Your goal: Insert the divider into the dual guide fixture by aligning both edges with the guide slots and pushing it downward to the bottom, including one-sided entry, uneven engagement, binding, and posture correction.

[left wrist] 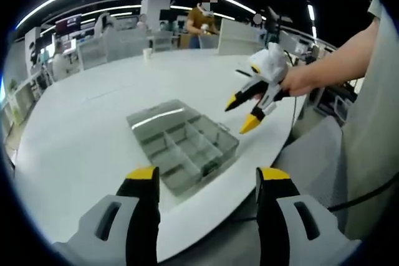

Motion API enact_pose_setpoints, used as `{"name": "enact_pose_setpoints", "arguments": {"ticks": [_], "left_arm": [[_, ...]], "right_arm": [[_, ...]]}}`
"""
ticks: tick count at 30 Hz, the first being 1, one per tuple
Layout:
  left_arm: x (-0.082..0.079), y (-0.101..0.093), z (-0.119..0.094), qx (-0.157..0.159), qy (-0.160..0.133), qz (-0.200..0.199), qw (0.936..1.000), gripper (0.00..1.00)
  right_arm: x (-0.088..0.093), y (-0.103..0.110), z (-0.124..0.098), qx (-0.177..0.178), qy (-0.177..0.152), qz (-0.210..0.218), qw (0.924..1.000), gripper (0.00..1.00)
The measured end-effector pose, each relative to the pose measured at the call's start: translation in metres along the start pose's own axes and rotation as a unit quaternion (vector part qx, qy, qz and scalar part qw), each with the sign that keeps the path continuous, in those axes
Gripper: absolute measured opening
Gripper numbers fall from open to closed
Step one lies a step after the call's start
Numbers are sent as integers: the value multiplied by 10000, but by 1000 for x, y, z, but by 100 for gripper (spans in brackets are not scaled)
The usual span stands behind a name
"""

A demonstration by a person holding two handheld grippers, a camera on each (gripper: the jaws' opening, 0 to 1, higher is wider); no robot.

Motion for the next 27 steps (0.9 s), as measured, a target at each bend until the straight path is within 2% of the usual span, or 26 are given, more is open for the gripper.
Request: {"name": "enact_pose_setpoints", "arguments": {"ticks": [8,27], "left_arm": [[1,0,1,6,36,-20,10000,61],[2,4,2,-31,76,-13,10000,61]], "right_arm": [[8,-3,8,-174,370,-410,9983,52],[17,-11,19,-582,861,-844,9910,45]]}}
Point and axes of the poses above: the point that each gripper's makers call its tool centre point, and the gripper's own axes: z roughly forward along the fingers, y roughly to its left, x roughly out of its underside, the point moved 3 cm from there along -z, roughly backward along the fingers, and after that the axes turned 15 degrees about -y, right-handed, at the moved point
